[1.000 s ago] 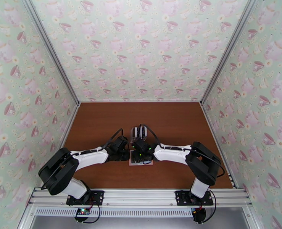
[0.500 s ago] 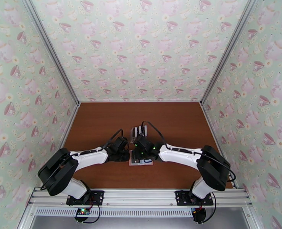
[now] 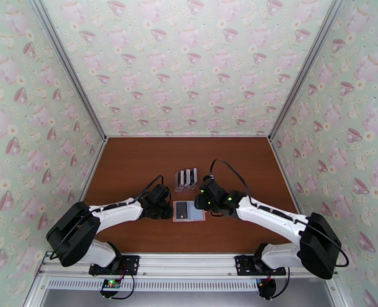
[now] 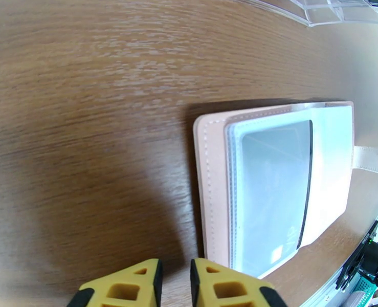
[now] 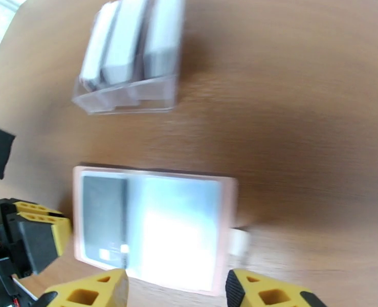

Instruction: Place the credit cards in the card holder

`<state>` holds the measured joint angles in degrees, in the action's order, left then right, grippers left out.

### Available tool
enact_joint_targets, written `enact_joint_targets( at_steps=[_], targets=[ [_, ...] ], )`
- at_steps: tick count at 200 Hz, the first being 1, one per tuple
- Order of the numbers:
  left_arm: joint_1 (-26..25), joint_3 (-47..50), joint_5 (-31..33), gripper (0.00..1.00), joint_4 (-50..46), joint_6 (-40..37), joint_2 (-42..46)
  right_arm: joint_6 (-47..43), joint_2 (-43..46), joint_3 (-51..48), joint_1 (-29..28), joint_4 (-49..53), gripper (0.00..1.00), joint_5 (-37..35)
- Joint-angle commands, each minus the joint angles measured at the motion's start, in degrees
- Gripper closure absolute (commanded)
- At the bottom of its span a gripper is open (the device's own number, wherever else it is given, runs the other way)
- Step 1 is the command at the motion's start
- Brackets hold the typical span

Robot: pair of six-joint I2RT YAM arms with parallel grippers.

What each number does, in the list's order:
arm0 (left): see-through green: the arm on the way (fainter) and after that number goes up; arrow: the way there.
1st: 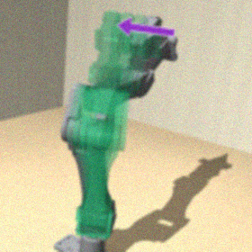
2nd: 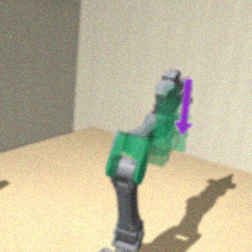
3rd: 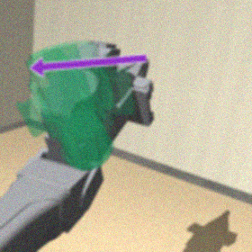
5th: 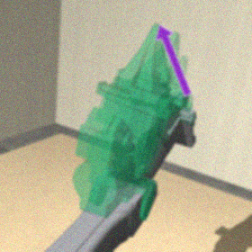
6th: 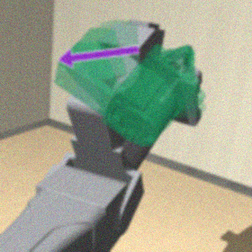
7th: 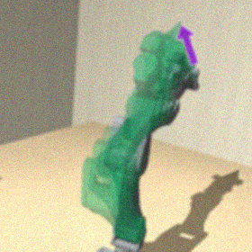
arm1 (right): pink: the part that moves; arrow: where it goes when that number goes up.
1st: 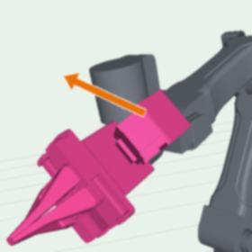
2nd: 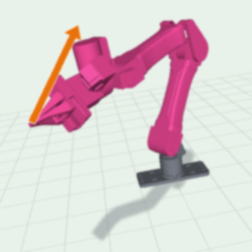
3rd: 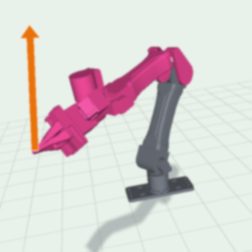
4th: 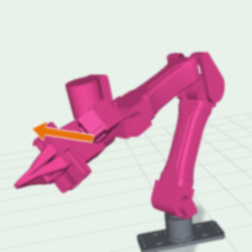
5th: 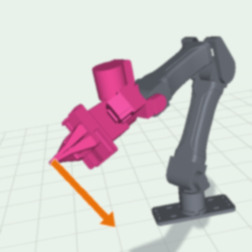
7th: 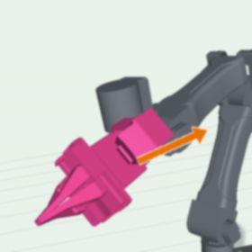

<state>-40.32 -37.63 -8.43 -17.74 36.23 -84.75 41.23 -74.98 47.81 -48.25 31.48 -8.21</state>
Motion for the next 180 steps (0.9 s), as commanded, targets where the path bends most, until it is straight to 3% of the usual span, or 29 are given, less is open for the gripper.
enact_joint_targets(
  at_steps=[1,79,132,180],
  targets=[
    [0.2,0.9,-1.2,0.73,-1.9,0.1,0.8,-1.2,0.9,-2.3,0.7,2.9,0.43,-1.7],
    [0.2,1.4,-1.2,0.73,-1.8,0.1,0.7,-1.5,-4.9,-4.3,1.4,-1.5,0.44,-0.5],
    [0.2,1.6,-1.2,0.73,-1.8,0.2,0.7,-2.8,-7.9,-4.5,3.2,-4.0,0.73,1.0],
    [0.2,1.6,-1.4,0.73,-1.4,0.2,0.2,-3.4,-9.6,-5.0,4.2,-6.4,0.78,2.0]
  ],
)
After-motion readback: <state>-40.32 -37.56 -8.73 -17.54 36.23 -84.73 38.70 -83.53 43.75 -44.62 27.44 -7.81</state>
